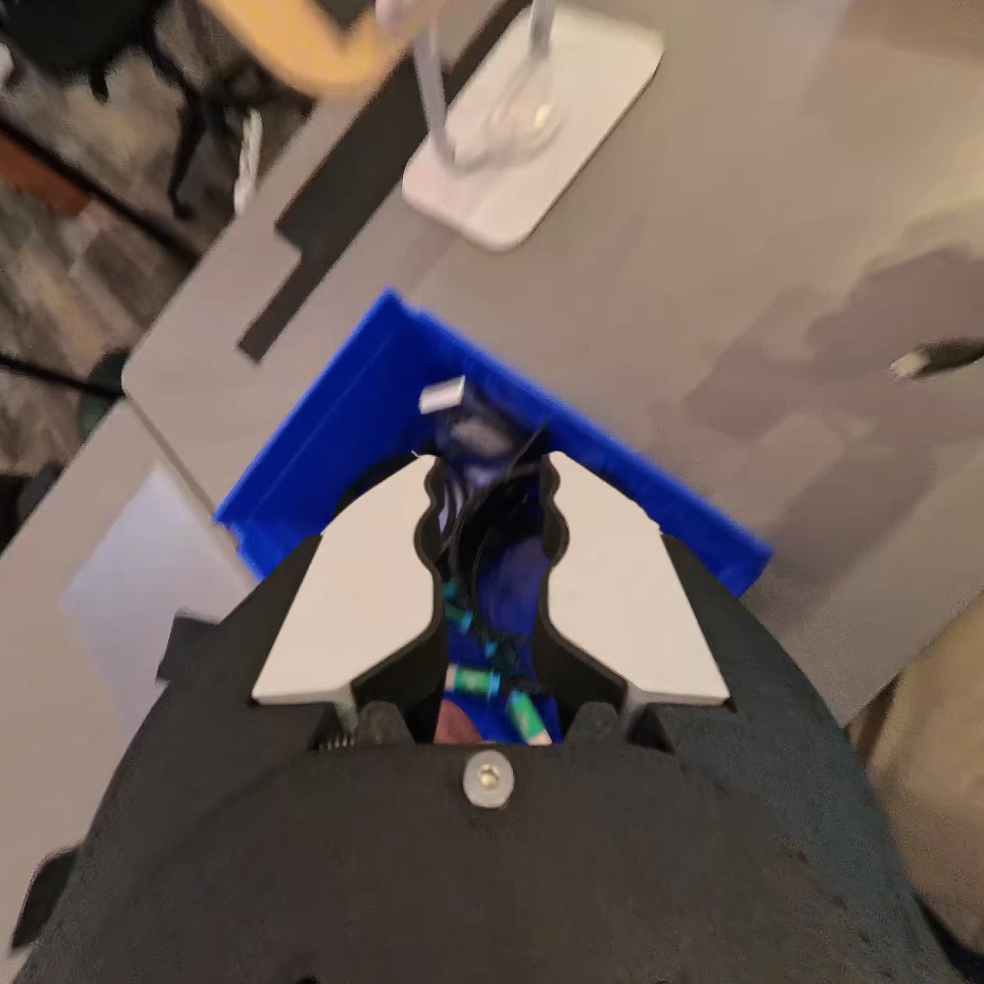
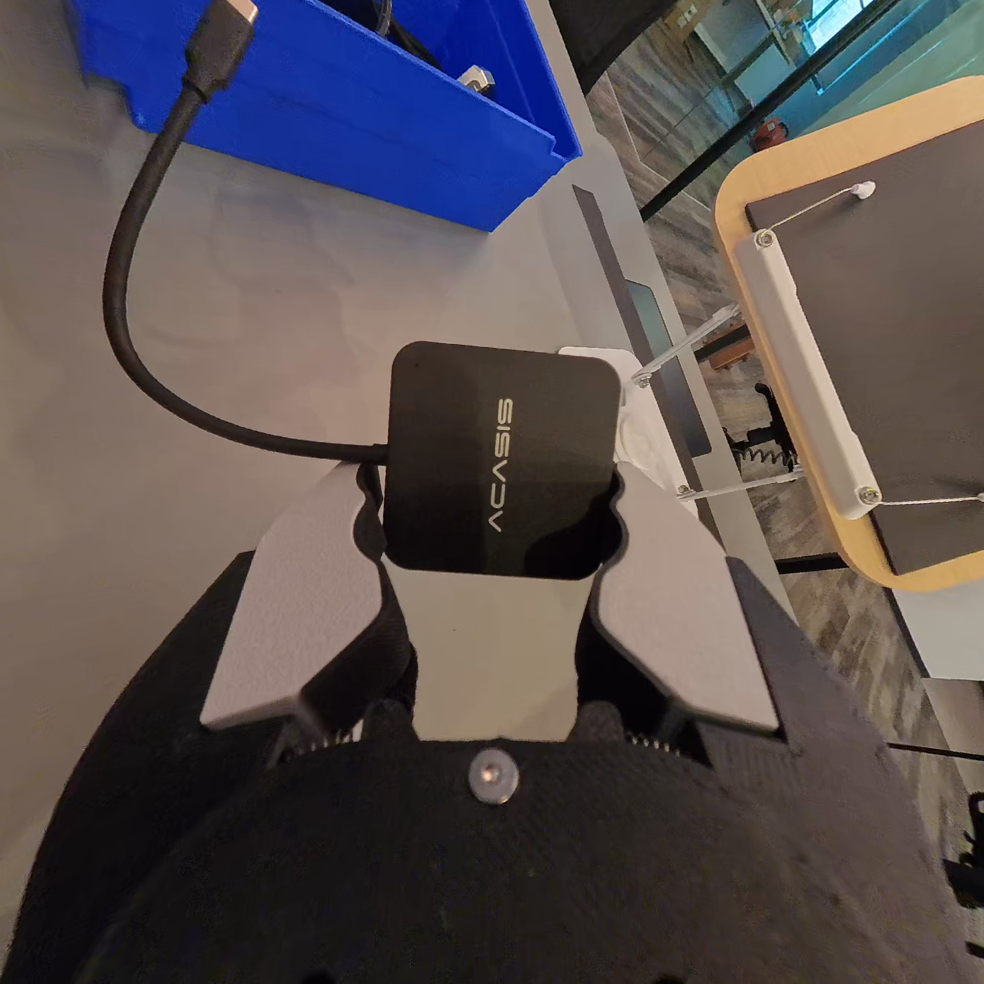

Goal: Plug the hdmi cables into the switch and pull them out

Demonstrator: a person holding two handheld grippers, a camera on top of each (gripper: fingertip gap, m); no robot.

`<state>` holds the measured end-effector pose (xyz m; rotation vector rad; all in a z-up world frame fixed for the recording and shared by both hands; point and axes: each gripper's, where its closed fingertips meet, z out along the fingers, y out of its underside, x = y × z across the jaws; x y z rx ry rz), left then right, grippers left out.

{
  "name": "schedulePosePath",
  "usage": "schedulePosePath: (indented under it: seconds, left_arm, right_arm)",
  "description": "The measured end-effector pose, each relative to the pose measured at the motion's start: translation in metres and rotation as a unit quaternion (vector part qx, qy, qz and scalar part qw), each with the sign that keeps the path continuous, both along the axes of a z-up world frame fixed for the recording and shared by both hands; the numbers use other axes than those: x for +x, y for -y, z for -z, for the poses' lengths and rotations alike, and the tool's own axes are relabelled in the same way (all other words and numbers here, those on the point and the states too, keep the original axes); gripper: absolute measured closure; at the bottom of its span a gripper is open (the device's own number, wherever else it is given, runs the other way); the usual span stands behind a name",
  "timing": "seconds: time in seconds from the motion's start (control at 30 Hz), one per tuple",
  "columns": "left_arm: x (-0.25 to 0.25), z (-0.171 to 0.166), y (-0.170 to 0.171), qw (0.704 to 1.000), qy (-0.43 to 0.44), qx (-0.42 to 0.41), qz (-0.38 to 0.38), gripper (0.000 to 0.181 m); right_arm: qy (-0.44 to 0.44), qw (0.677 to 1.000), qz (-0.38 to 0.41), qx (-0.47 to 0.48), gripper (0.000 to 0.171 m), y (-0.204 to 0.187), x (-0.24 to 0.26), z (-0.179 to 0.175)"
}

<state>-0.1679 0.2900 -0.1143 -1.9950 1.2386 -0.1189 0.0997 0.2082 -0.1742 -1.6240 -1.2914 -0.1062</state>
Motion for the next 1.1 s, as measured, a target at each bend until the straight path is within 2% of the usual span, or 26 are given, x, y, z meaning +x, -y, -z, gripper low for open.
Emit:
schedulePosePath:
  seconds: [0.03, 0.2, 0.33, 0.57, 0.7, 0.93, 1.1]
  left_arm:
    - [-0.017, 0.012, -0.003, 0.999, -0.030, -0.018, -0.023, 0.146]
    - [-0.071, 0.065, -0.005, 0.985, -0.094, -0.087, -0.117, 0.134]
    - [-0.089, 0.102, 0.003, 0.972, -0.104, -0.142, -0.159, 0.123]
    - [-0.089, 0.136, -0.001, 0.958, -0.128, -0.169, -0.195, 0.133]
    - [-0.096, 0.145, -0.010, 0.954, -0.144, -0.149, -0.216, 0.159]
    - [-0.090, 0.131, -0.016, 0.969, -0.060, -0.136, -0.196, 0.168]
    - [-0.084, 0.114, -0.020, 0.980, -0.061, -0.092, -0.165, 0.169]
  right_arm:
    - [-0.006, 1.000, -0.004, -0.001, 0.093, 0.001, -0.001, 0.000]
    - [-0.061, 0.997, -0.040, 0.015, 0.092, 0.007, -0.007, -0.014]
    - [-0.102, 0.992, -0.070, 0.029, 0.092, 0.013, -0.010, -0.026]
    - [-0.124, 0.987, -0.095, 0.041, 0.093, 0.020, -0.013, -0.036]
    - [-0.118, 0.988, -0.090, 0.037, 0.093, 0.018, -0.013, -0.033]
    - [-0.120, 0.988, -0.090, 0.035, 0.093, 0.018, -0.012, -0.032]
    - [-0.116, 0.989, -0.087, 0.032, 0.093, 0.017, -0.010, -0.029]
